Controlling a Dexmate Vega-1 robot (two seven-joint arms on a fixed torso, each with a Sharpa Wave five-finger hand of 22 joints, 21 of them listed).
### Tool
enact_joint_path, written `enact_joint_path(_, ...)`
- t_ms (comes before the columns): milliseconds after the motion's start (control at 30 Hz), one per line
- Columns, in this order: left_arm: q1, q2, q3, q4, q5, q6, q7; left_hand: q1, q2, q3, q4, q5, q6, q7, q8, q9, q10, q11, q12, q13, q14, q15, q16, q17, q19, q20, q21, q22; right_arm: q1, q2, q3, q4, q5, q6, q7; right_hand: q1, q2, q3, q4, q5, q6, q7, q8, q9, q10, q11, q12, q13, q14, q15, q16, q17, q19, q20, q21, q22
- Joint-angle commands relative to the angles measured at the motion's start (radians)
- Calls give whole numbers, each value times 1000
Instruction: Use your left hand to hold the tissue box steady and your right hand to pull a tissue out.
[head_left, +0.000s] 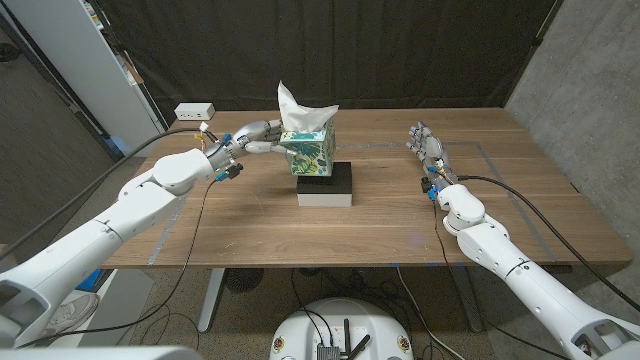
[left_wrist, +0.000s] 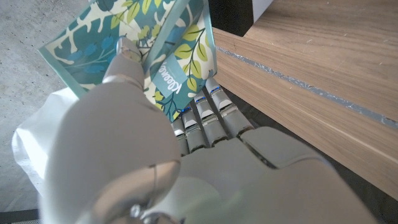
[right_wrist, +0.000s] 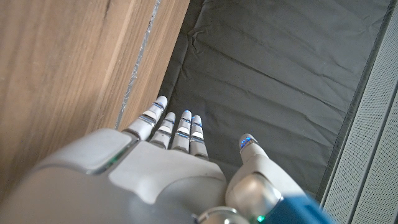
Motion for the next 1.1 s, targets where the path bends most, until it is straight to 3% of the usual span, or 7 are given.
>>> enact_joint_path(33,12,48,-29,-76,7,63,20,2,12,4,6,-1,2,5,2,3,5,7,-3,4,4,-102,3,3,4,-4,-5,2,24,7,-8,37,7,7,24,-11,22,2,-6,2,7,1,4,4,5,2,-2,5,7,-7,6,3,5,-1,-1,5)
enact_joint_path(667,73,74,-72,-124,1,76,74,4,22,8,5,-1,4,8,4,5,7,14,-5,10,5,-102,2,4,9,-8,-11,2,22,-2,-8,25,10,1,27,-10,24,2,-9,2,9,1,4,4,4,3,-2,5,4,-7,6,4,6,0,-1,5)
enact_joint_path(1100,89,72,-78,-131,4,71,87,-1,27,12,6,-1,2,9,5,6,5,10,-9,14,4,-99,-3,4,7,-8,-16,2,-33,-10,12,-29,18,8,-10,-4,27,6,-16,2,9,3,4,4,4,1,-2,4,4,-7,6,3,5,1,-1,5)
